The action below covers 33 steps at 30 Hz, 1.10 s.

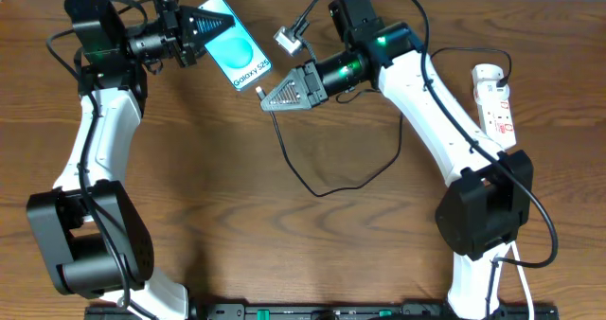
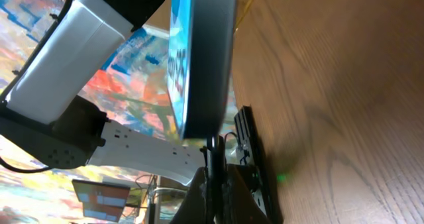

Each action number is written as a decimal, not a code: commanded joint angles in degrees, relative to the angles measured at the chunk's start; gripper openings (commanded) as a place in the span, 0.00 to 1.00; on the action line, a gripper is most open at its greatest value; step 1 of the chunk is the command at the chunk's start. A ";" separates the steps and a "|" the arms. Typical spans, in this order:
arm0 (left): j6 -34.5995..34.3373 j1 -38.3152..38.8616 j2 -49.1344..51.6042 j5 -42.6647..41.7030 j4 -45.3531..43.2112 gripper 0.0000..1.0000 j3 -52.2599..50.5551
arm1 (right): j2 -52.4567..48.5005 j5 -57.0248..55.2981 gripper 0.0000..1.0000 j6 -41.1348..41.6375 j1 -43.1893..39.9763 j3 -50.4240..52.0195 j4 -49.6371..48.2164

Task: Plug charger to phone and switch on socket

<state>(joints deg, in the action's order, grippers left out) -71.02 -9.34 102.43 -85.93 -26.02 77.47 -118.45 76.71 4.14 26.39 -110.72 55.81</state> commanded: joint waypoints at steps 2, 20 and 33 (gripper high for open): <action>-0.63 -1.16 -0.59 -3.45 -0.74 0.07 0.59 | 0.20 1.53 0.01 0.52 0.20 -0.04 -0.09; 2.45 -3.32 -0.59 -4.11 -0.70 0.07 0.59 | 0.20 3.45 0.01 0.50 0.57 -0.04 -0.24; 5.22 -0.52 -0.59 -4.09 -0.70 0.07 0.59 | 0.20 3.87 0.01 0.50 0.72 -0.04 -0.81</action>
<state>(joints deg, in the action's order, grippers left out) -67.02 -9.82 102.43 -88.64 -26.06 77.47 -118.45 78.48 4.14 26.50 -110.72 55.16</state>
